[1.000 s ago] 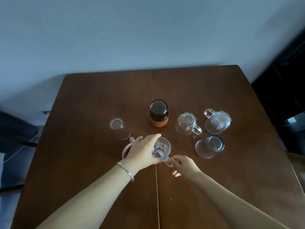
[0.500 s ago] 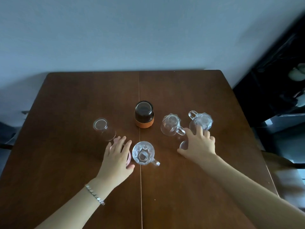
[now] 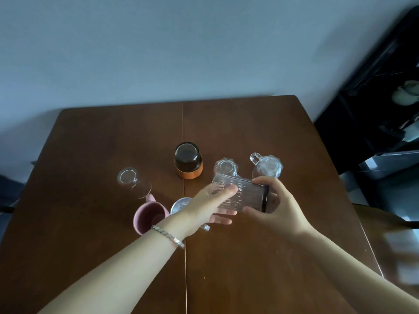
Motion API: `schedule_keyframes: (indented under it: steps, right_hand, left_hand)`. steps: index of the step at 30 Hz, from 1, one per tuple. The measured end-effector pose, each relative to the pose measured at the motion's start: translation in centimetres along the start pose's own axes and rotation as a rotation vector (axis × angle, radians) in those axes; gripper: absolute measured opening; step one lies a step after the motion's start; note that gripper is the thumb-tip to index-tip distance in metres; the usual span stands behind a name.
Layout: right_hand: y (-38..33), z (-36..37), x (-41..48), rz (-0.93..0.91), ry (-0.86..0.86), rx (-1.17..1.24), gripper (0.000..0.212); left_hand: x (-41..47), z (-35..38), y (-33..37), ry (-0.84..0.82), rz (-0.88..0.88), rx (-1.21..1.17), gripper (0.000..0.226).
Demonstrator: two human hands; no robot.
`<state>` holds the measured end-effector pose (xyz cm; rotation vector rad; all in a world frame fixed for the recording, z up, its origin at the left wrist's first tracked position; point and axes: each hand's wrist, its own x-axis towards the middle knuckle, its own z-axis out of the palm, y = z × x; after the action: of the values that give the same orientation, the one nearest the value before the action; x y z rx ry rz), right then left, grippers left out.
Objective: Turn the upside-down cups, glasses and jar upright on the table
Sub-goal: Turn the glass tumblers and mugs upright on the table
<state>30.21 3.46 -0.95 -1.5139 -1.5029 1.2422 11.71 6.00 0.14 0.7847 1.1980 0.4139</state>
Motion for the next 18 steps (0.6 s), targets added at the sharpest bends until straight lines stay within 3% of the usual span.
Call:
schedule_keyframes:
  steps: [3, 5, 7, 10, 12, 14, 18]
  right_hand:
    - [0.6, -2.0, 0.7, 0.037, -0.16, 0.003, 0.07]
    - [1.2, -3.9, 2.1, 0.071, -0.307, -0.152, 0.083]
    - [1.7, -5.6, 4.3, 0.068, -0.342, -0.301, 0.088]
    - [2.2, -6.6, 8.4, 0.089, -0.161, -0.624, 0.09]
    - [2.4, -5.6, 10.9, 0.254, -0.044, -0.779, 0.092]
    - [3.2, -4.1, 12.7, 0.419, -0.075, -0.911, 0.09]
    - [4.6, -3.1, 13.2, 0.484, -0.011, -0.915, 0.067]
  left_hand:
    - [1.1, 0.3, 0.0, 0.067, 0.049, -0.033, 0.049]
    - [1.7, 0.1, -0.2, 0.154, 0.071, 0.089, 0.062]
    - [2.2, -0.2, -0.6, 0.21, 0.103, 0.284, 0.072]
    - [2.5, -0.3, -1.1, 0.24, 0.199, 0.673, 0.077]
    - [2.7, -0.2, -1.4, 0.263, 0.26, 0.914, 0.079]
    - [3.1, -0.2, -2.0, 0.288, 0.3, 1.089, 0.08]
    - [3.8, -0.3, -2.8, 0.292, 0.332, 1.269, 0.081]
